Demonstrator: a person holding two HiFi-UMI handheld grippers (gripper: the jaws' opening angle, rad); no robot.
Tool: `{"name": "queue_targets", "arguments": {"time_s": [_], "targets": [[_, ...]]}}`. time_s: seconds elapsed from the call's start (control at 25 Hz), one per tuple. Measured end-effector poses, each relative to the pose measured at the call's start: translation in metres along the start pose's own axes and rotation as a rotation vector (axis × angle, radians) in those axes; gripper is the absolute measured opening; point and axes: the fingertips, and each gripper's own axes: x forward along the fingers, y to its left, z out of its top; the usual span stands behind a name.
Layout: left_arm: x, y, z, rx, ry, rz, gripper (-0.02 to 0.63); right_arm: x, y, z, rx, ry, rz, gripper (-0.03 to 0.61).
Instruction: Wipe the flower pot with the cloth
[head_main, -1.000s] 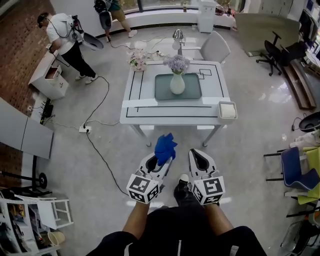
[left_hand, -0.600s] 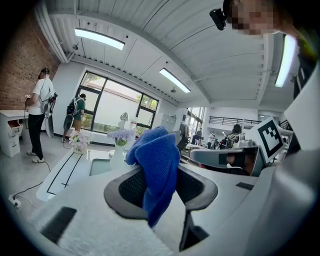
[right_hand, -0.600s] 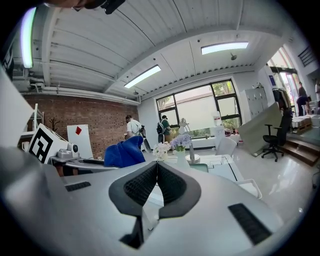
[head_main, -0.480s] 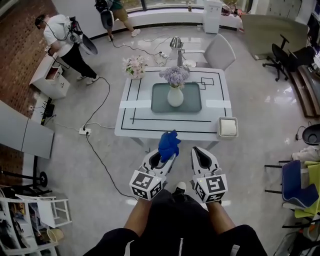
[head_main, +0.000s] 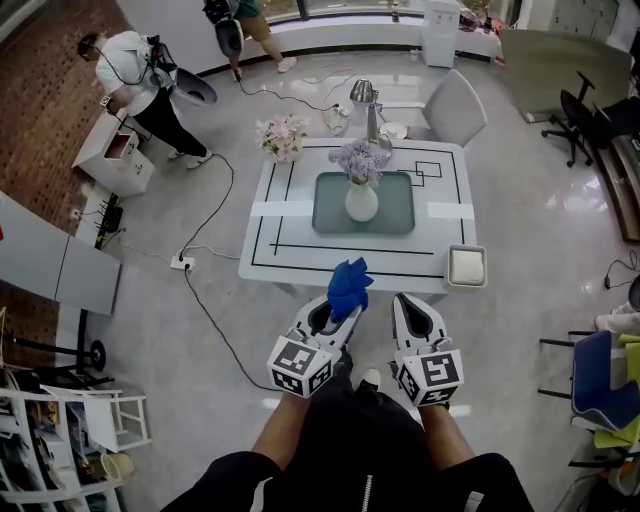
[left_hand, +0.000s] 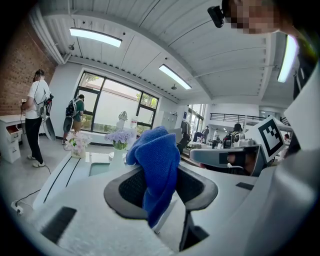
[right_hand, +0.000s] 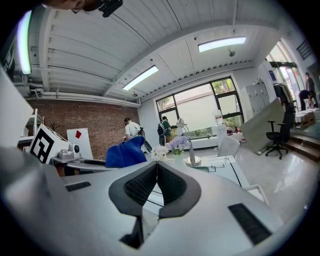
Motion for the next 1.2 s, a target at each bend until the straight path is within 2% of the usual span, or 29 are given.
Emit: {"name": "queue_targets", "arguments": {"time_s": [0.28, 0.52, 0.72, 0.92, 1.2], "targets": [[0.018, 0.02, 0.002, -0.004, -0.003, -0.014, 0.156, 0.021, -0.007, -0.002, 0.0, 0.009, -0.012, 0.008], [0.047, 0.058, 0.013, -0.012, -0.004, -0.03, 0.156, 0.069, -0.014, 0.005, -0.006, 0.023, -0.013, 0.008], [0.075, 0.103, 0.015, 0.002, 0.02, -0.044, 0.156, 0.123, -0.019, 0.008, -0.016, 0.051, -0.017, 0.008], [0.102, 0.155, 0.019, -0.034, 0.043, -0.057, 0.156, 0.18, -0.03, 0.019, -0.013, 0.079, -0.036, 0.008], [0.126, 0.221, 0.009, -0.071, 0.086, -0.062, 0.156, 0.242, -0.021, 0.02, -0.034, 0.132, -0.031, 0.008]]}}
